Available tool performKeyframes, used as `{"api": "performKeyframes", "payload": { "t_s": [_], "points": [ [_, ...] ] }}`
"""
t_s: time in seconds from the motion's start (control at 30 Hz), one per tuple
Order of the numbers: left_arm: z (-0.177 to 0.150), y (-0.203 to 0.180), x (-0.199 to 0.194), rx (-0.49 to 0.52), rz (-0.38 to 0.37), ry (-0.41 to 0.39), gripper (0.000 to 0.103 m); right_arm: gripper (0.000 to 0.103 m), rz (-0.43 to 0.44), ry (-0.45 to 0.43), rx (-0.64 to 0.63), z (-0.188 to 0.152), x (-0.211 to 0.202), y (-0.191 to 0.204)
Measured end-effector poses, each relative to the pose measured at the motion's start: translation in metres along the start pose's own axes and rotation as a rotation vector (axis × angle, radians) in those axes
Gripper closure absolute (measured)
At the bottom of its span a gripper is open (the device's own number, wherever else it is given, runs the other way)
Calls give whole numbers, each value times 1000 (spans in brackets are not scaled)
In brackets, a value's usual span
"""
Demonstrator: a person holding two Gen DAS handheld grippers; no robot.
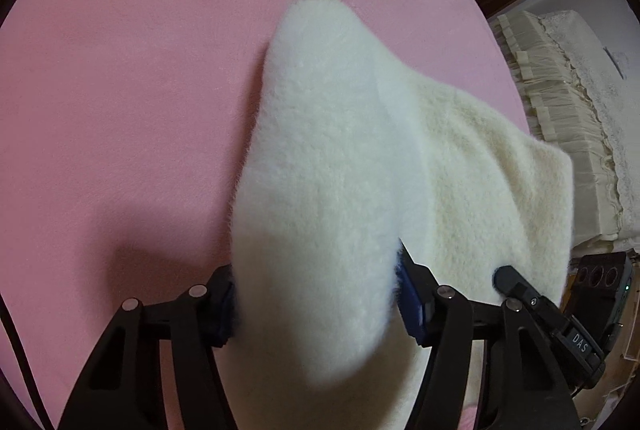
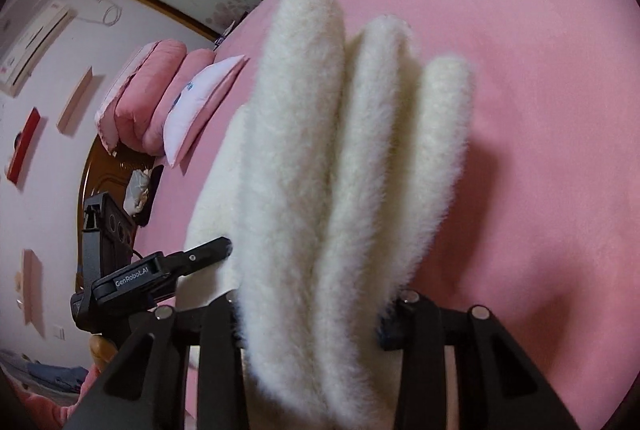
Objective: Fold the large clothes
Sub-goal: 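Grasp the folded cardigan with both grippers and lift it off the bed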
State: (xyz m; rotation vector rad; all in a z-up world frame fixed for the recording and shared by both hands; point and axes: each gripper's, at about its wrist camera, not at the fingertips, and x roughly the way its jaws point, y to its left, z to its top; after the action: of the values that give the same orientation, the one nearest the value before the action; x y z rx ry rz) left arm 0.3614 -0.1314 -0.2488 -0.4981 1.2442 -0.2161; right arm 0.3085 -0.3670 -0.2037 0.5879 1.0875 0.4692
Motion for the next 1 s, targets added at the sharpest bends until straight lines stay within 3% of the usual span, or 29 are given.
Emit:
{"api": "performKeyframes", "payload": {
  "t_s": [0.23, 0.43, 0.6, 0.8, 1.0],
  "points": [
    [-32, 58, -77, -78, -47, -59, 43, 67, 6, 34, -101, -26, -9, 62],
    [-42, 144, -175, -129, 53, -125, 43, 67, 71, 79, -121, -56, 33, 146],
    [-8, 232, -256, -133, 166, -157, 43, 67, 185, 95, -115, -78, 100, 233],
    [61, 334, -363, -57, 331, -159, 43, 67, 296, 117, -83, -91, 182, 353],
    [111, 424, -418, -3, 423, -224, 42, 67, 379, 124, -128, -89, 270, 455]
  ]
}}
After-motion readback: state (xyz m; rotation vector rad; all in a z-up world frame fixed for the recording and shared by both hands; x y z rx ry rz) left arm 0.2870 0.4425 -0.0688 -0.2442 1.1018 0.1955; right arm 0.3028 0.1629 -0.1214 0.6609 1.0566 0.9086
